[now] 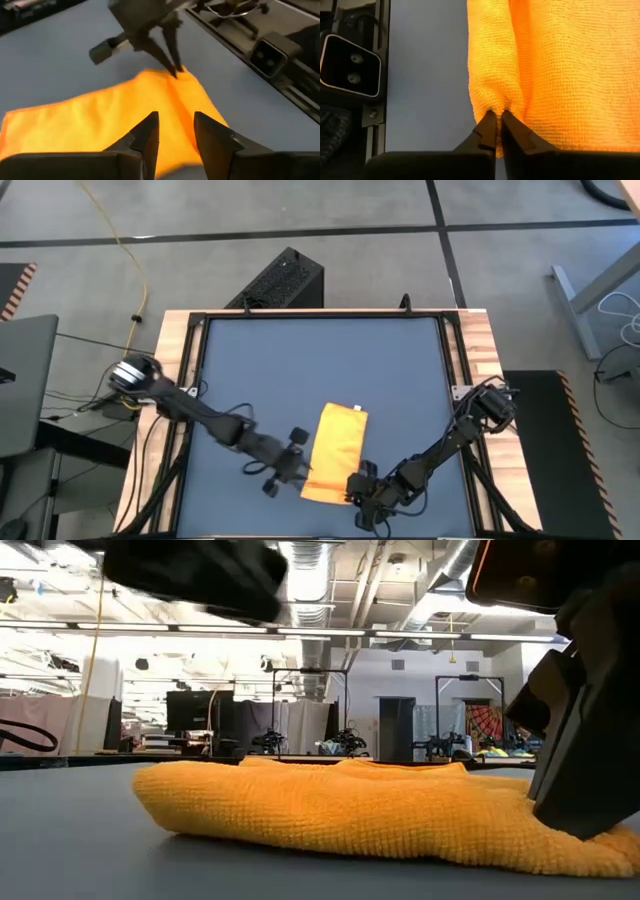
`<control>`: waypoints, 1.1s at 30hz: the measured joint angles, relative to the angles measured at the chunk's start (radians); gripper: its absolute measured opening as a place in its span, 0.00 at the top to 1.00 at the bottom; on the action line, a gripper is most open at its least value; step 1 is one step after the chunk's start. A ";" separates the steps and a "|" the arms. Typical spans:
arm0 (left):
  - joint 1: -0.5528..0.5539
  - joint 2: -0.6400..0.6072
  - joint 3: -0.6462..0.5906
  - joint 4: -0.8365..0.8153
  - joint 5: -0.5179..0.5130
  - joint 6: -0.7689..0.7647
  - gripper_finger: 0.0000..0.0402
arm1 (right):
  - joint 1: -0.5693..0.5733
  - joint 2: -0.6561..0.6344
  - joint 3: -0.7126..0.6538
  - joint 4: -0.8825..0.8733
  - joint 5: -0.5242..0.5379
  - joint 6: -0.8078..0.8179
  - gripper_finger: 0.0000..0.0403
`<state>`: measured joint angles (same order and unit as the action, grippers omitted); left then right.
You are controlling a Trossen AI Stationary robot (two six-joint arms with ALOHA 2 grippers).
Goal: Roll towel
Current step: Roll the yellow microfiber cloth
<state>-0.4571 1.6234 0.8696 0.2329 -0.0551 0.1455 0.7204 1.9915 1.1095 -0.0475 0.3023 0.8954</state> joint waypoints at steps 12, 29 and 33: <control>-0.121 -0.056 -0.419 0.631 -0.008 0.003 0.83 | -0.047 -0.010 -0.001 0.021 -0.010 0.107 0.93; -0.090 0.275 -0.127 0.474 -0.007 0.108 0.56 | -0.082 -0.063 -0.003 0.011 -0.043 0.126 0.93; -0.082 0.272 -0.127 0.438 -0.038 0.089 0.55 | -0.080 -0.063 -0.002 0.012 -0.043 0.128 0.93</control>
<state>-0.5392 1.8954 0.7422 0.6711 -0.0935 0.2344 0.6407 1.9282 1.1072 -0.0353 0.2596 1.0237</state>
